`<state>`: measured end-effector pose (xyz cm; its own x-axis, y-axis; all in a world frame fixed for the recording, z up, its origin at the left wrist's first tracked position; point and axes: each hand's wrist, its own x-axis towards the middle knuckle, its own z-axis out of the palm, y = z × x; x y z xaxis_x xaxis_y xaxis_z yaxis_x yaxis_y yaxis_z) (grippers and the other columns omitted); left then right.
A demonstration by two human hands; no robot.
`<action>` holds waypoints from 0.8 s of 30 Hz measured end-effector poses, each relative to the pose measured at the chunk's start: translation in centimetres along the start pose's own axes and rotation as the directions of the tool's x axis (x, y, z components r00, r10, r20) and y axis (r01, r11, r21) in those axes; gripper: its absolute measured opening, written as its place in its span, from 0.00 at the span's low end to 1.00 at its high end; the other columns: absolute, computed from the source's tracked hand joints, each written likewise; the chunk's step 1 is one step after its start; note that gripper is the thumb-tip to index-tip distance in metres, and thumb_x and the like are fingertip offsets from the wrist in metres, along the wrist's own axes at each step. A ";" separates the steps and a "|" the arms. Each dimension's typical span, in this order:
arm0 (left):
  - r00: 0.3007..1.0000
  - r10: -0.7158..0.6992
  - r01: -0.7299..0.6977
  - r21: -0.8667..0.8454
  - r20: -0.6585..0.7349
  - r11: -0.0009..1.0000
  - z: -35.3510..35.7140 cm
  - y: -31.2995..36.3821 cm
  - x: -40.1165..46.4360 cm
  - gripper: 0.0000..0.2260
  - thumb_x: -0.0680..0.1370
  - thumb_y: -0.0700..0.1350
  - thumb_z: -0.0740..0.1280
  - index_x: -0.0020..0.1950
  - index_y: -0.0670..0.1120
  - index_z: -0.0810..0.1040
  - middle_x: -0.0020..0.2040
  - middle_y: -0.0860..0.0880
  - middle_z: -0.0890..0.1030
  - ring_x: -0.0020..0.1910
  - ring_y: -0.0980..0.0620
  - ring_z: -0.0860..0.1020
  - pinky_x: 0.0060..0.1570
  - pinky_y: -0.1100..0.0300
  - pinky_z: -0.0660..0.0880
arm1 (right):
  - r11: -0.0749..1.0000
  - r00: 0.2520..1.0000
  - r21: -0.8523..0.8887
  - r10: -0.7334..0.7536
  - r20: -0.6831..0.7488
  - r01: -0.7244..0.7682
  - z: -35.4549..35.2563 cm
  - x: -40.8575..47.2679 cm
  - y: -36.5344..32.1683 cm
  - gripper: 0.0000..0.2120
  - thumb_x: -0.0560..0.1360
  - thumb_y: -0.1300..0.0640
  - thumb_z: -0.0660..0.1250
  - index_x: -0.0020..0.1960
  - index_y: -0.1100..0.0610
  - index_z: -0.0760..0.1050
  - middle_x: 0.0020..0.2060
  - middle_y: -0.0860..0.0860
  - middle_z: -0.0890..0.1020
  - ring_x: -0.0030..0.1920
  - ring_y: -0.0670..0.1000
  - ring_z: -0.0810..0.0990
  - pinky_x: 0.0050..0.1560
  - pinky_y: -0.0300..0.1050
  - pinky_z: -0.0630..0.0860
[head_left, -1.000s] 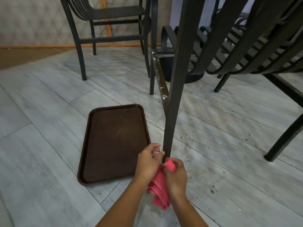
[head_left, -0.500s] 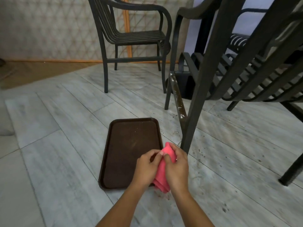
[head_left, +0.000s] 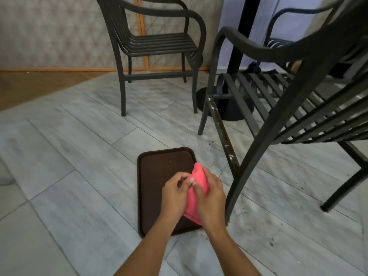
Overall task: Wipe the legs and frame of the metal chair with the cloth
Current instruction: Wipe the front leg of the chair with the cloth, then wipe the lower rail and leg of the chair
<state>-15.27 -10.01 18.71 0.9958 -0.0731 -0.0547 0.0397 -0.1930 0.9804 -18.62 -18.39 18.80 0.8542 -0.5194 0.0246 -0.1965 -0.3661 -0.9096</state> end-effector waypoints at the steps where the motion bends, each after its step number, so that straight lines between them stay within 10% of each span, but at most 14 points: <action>1: 1.000 -0.022 0.022 -0.001 -0.010 1.000 -0.7 1.1 0.1 0.04 0.76 0.42 0.67 0.44 0.50 0.80 0.41 0.55 0.82 0.40 0.63 0.78 0.38 0.73 0.72 | 1.000 1.000 -0.019 0.018 0.002 -0.018 -0.1 0.0 -1.3 0.24 0.75 0.49 0.64 0.70 0.44 0.64 0.58 0.42 0.70 0.51 0.38 0.68 0.48 0.29 0.66; 5: 0.993 -0.117 0.117 0.044 0.010 0.992 -3.6 6.1 -0.3 0.03 0.76 0.46 0.67 0.45 0.53 0.80 0.43 0.57 0.82 0.42 0.62 0.79 0.39 0.73 0.72 | 0.987 0.988 -0.052 0.152 0.030 -0.150 -1.1 -0.4 -7.2 0.23 0.75 0.50 0.66 0.68 0.43 0.66 0.51 0.40 0.70 0.42 0.36 0.69 0.38 0.26 0.63; 14: 0.983 -0.112 0.086 0.176 0.143 0.981 -8.5 17.7 1.3 0.14 0.77 0.49 0.66 0.62 0.53 0.76 0.57 0.56 0.79 0.55 0.59 0.77 0.57 0.57 0.76 | 0.983 0.978 0.005 0.184 -0.100 -0.184 -3.3 0.5 -19.3 0.20 0.74 0.59 0.68 0.64 0.47 0.74 0.52 0.41 0.74 0.49 0.42 0.74 0.52 0.39 0.75; 24: 0.947 -0.121 0.048 0.242 0.296 0.969 -8.4 20.3 12.8 0.15 0.77 0.47 0.66 0.64 0.53 0.75 0.62 0.54 0.78 0.61 0.57 0.75 0.64 0.53 0.71 | 0.979 0.956 -0.012 0.197 -0.220 -0.204 -0.7 9.1 -22.4 0.20 0.73 0.63 0.68 0.62 0.48 0.75 0.52 0.39 0.74 0.48 0.39 0.75 0.45 0.25 0.67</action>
<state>-1.03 -6.67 39.52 0.9143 -0.3355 -0.2270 0.0668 -0.4278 0.9014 -6.73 -15.45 39.72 0.6718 -0.7379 -0.0644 -0.3724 -0.2613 -0.8905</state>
